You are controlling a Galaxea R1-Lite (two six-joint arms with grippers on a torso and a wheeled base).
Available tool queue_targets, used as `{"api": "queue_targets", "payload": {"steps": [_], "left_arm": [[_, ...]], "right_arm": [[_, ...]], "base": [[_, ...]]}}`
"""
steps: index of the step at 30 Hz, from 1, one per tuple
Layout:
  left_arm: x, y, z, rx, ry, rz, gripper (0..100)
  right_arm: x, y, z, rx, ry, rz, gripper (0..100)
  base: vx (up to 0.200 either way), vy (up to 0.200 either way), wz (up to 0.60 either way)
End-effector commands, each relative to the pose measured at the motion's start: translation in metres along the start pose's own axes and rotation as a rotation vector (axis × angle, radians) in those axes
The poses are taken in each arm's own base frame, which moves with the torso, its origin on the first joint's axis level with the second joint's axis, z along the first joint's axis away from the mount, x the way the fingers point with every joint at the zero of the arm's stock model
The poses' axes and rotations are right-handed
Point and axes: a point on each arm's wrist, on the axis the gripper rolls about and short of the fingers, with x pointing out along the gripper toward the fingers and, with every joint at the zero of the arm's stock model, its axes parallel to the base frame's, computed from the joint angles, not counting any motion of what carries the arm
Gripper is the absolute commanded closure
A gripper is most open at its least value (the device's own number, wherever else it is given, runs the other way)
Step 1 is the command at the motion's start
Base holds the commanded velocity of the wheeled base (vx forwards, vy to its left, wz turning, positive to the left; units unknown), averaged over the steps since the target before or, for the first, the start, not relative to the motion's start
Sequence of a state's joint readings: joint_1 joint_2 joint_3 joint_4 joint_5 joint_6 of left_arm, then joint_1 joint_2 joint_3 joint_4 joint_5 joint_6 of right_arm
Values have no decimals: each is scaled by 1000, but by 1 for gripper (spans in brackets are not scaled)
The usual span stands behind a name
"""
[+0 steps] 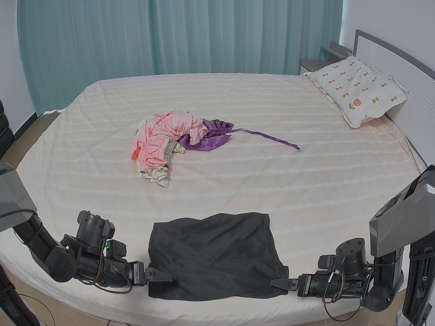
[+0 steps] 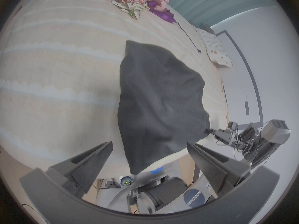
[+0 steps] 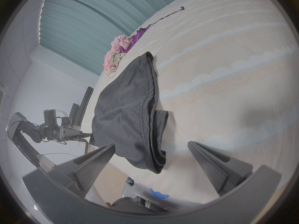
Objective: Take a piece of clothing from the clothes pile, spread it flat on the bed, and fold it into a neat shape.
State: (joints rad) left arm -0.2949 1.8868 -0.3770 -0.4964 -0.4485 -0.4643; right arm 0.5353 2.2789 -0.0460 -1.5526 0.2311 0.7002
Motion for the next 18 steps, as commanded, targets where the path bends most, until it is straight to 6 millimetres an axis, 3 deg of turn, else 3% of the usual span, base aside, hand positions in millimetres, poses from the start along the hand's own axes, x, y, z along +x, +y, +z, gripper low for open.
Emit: {"api": "queue_targets", "payload": {"steps": [1,8,14,18], "left_arm": [[-5,1,18,-31,-72,-10,0],[12,-6,54,-131,-210,-20,0],[46,7,63,-122,-289,47,0],[53,10,65,-116,-315,33,0]], "right_arm": [[1,1,2,-3,-12,11,0],[2,1,4,-3,-23,14,0],[2,1,4,-3,-23,14,0],[3,1,4,-3,-23,14,0]], "base": [[0,0,0],[0,0,0],[0,0,0],[0,0,0]]}}
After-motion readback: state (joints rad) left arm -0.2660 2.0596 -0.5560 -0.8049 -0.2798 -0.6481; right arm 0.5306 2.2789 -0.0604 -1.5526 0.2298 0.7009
